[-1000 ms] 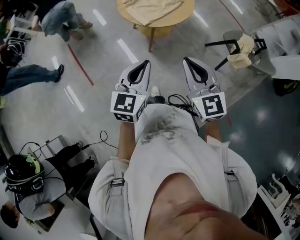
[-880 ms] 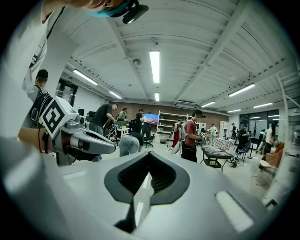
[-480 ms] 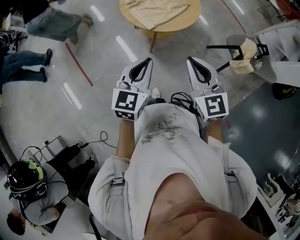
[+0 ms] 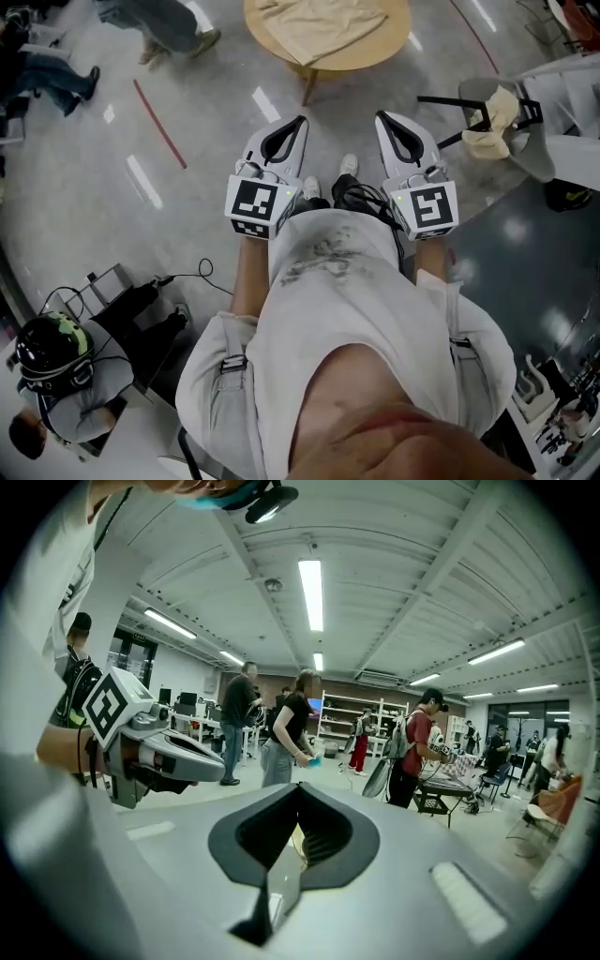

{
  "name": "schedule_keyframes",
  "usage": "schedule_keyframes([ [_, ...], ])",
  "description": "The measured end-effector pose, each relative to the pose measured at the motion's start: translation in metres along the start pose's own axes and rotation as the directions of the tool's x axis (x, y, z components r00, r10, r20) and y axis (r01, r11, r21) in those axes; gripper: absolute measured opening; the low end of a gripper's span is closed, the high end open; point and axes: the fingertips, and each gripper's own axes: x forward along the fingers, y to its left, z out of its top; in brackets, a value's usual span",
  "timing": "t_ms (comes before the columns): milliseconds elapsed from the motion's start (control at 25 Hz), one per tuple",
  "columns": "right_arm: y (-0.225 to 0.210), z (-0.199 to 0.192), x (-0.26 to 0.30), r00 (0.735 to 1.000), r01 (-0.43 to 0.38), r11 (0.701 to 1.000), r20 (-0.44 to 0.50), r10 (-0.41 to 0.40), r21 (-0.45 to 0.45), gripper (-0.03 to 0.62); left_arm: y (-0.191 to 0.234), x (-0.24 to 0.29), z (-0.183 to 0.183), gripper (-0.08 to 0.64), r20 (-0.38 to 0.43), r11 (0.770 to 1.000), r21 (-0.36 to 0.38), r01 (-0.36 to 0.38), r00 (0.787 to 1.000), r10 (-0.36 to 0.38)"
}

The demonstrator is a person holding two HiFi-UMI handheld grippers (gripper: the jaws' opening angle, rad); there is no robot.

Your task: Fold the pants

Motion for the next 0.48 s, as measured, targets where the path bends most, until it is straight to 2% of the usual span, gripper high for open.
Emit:
schedule_keyframes([
  [480,-0.071,-0.001,0.036,0.991,-0.135,0.991,0.017,0.136,-0.022,0.006,0.014,0.061,0.023,0.008,0.021,0.989,-0.035,-0.146,0.989,0.147],
])
